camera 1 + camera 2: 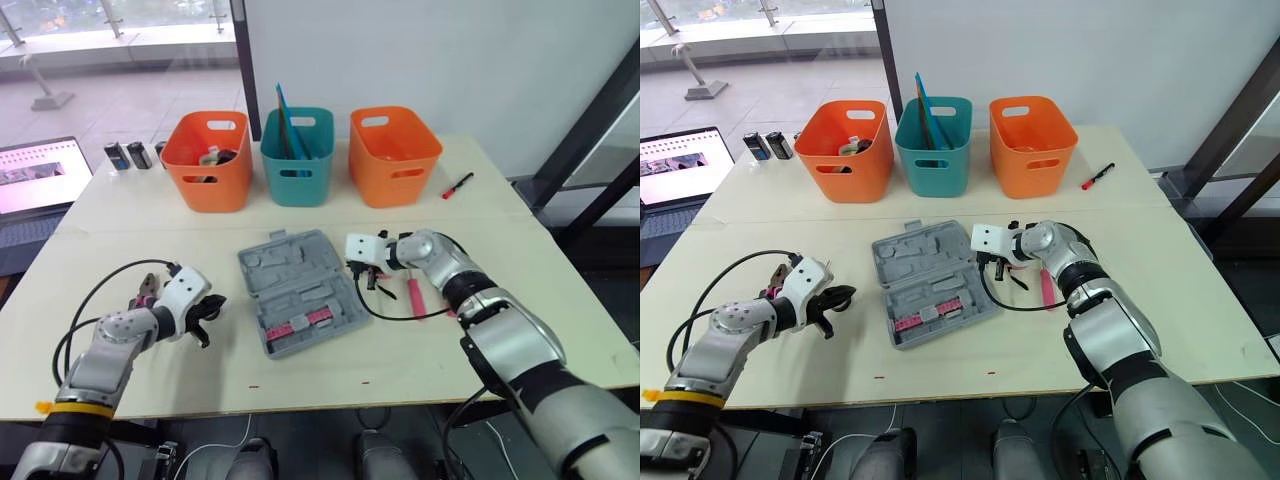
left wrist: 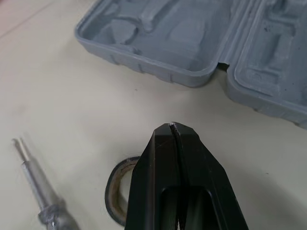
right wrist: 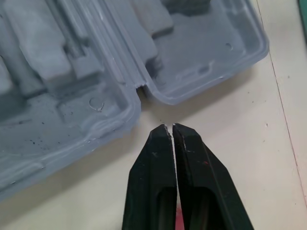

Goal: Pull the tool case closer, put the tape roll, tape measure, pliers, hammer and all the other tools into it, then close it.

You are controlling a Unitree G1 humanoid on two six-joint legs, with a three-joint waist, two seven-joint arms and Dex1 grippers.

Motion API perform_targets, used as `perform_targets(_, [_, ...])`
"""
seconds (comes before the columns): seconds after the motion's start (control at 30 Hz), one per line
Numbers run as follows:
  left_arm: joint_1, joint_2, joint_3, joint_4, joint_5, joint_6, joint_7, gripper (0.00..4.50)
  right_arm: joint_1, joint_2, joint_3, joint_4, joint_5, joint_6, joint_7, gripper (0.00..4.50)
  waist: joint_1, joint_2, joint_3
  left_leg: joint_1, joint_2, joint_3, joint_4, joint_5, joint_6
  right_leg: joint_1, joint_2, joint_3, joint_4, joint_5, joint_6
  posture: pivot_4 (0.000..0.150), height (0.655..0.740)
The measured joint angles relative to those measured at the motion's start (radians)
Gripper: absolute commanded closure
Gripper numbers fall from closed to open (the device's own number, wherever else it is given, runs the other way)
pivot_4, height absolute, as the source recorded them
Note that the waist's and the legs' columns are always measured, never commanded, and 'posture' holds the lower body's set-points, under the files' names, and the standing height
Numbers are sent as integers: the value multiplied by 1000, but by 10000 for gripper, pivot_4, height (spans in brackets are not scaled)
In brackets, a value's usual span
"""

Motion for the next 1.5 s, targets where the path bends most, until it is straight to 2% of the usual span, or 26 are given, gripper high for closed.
perform_targets(0.13, [-92,-52,-39,134,30,-50,-22,45000,-22,24,38,42,-83,-27,-80,44142,-2,0,0,1,0,-1,0,0,0,0,1,0,1,0,0,1500,7344])
perform_targets(0.33, [-142,-77,-75,230,59,-72,-52,45000,-39,64,76,74,-163,-40,-139,44142,-4,0,0,1,0,-1,-1,0,0,-1,1,0,3,0,1,1500,7344])
perform_targets(0.73, [-145,-127,-71,217,53,-39,-87,45000,-57,83,94,93,-243,-104,-108,44142,-1,0,0,1,0,-2,-1,1,-1,-1,1,-1,6,0,2,1500,7344])
perform_targets(1.0, [-127,-116,-70,150,53,35,-103,45000,-52,61,44,92,-202,-142,139,44142,-2,0,0,1,0,-3,-1,1,-1,0,1,-1,6,0,2,1500,7344])
perform_targets(1.23, [-75,-100,-70,67,54,72,-120,45000,1,42,-36,74,-107,-149,365,44142,-3,0,0,2,0,-4,-1,1,-1,0,2,-1,8,-1,2,1500,7344])
perform_targets(1.5, [6,-79,-62,-89,35,169,-136,45000,69,15,-99,20,-34,-107,421,44142,-2,0,0,3,0,-4,0,1,-1,0,2,-1,10,-1,2,1500,7344])
